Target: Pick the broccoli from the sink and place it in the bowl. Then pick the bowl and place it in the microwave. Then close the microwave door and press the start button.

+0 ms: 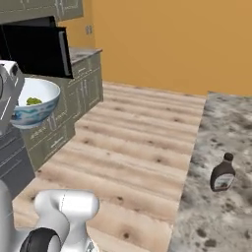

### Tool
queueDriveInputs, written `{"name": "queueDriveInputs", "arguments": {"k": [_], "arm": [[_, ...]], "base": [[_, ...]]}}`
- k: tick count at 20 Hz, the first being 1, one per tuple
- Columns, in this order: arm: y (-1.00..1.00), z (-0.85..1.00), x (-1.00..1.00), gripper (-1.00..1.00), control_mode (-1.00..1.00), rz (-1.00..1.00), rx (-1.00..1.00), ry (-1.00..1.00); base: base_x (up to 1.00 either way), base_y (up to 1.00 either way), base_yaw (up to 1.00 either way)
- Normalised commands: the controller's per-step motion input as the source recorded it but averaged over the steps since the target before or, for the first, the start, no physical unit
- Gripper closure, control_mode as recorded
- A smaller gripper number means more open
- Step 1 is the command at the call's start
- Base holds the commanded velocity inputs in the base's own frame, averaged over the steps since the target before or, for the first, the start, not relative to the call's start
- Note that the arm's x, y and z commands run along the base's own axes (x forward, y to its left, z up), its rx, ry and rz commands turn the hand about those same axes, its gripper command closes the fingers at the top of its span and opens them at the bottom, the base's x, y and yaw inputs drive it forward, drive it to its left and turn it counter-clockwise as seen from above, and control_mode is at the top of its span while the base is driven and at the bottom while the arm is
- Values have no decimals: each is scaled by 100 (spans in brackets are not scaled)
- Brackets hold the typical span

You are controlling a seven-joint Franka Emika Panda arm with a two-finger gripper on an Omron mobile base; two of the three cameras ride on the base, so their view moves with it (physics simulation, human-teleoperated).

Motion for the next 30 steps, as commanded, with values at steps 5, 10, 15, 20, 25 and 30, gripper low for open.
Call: {"name": "queueDriveInputs", "arguments": {"k": [5, 10, 15, 20, 25, 30], "arm": [[0, 0, 0, 100, 100, 0, 0, 0], [0, 0, 0, 100, 100, 0, 0, 0], [0, 0, 0, 100, 100, 0, 0, 0], [0, 0, 0, 100, 100, 0, 0, 0], [0, 0, 0, 100, 100, 0, 0, 0], [0, 0, 0, 100, 100, 0, 0, 0]], "base": [[100, 0, -54], [100, 9, -43], [100, 34, -8], [100, 14, 19], [100, 6, 25], [50, 0, 61]]}}
